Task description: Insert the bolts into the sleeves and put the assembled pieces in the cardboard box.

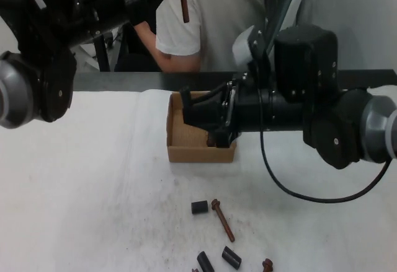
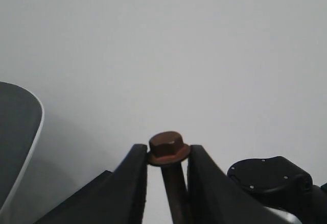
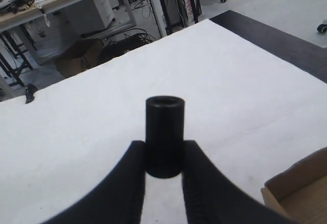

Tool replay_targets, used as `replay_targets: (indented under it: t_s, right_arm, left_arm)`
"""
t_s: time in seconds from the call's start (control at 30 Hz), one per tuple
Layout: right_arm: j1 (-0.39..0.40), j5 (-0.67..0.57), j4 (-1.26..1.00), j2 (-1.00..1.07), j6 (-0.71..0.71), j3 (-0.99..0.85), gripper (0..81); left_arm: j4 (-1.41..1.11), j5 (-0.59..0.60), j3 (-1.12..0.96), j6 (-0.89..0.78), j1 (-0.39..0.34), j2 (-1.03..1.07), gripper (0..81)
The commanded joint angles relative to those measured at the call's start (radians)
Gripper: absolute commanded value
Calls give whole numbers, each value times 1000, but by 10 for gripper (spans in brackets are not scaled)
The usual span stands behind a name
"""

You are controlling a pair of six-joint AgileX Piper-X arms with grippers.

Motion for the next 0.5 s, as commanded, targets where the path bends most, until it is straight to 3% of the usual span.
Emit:
replay_targets:
  t_s: [0.0,0.47]
  right_arm:
    - [6,31,-6,-3,-27,-4,8]
    - [-17,-37,-134,-3,162,-4,8]
  left_arm:
    - [-19,16,-1,-9,0,-14,1]
    - [-23,60,70,21,0,-14,1]
